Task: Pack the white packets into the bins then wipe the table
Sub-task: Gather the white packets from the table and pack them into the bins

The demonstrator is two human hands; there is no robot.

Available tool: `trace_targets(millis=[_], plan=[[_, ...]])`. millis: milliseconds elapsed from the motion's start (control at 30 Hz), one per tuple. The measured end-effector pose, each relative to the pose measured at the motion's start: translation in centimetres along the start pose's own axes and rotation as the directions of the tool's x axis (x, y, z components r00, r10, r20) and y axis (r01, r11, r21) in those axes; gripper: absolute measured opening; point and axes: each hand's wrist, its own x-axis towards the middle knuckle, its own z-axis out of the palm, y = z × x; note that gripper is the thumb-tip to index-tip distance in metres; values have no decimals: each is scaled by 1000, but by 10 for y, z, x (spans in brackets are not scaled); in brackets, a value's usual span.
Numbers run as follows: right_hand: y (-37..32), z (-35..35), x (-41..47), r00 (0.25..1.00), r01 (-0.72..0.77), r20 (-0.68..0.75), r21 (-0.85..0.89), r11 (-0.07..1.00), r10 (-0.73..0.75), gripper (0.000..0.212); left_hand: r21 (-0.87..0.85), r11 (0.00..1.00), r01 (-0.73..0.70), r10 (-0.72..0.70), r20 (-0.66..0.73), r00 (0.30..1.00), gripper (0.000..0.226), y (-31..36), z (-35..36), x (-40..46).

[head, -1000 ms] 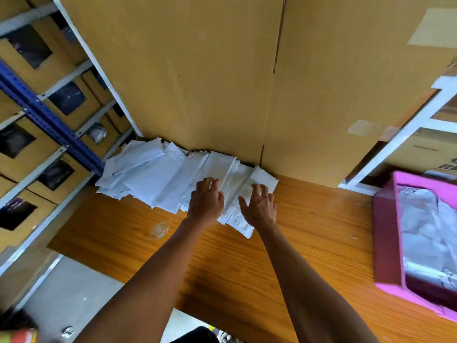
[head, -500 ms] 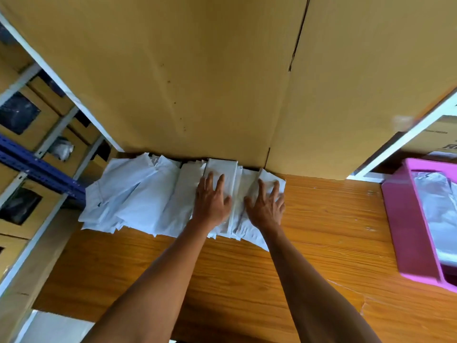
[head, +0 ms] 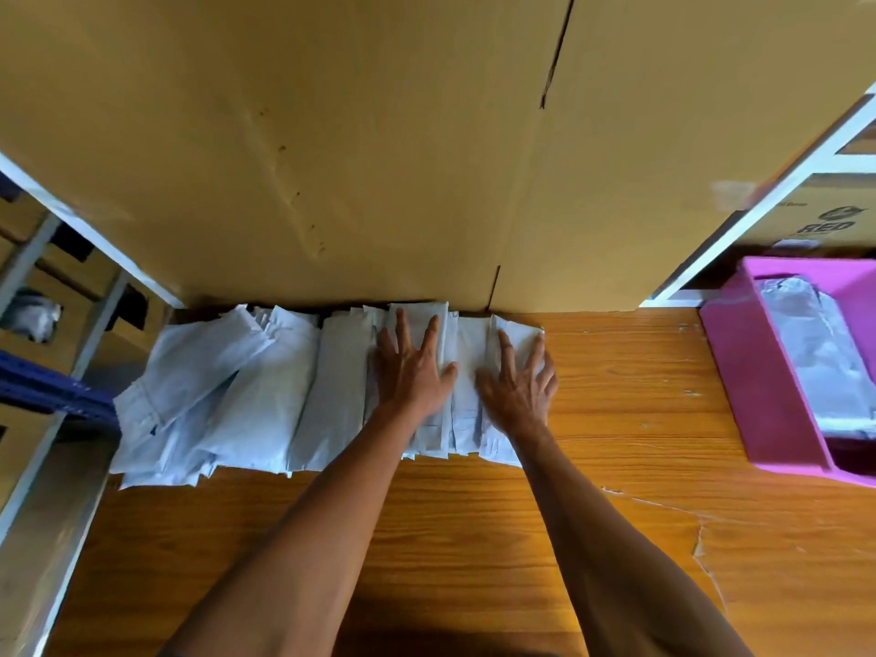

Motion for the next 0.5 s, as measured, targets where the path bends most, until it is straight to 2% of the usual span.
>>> trace_targets(millis=[133,400,500], plan=[[0,3,-2,998,39,-42,3,999,-39,76,-23,1000,-16,16,2,1000,86,1,3,-4],[6,-4,-7,993,27,-120,19,999,-24,72,4,991,-132,130,-198,972,85,12,6,-16],[9,-4,-9,991,55,-122,-16,998,-56,74,28,993,-111,114,-152,982,85,19,10,-16]])
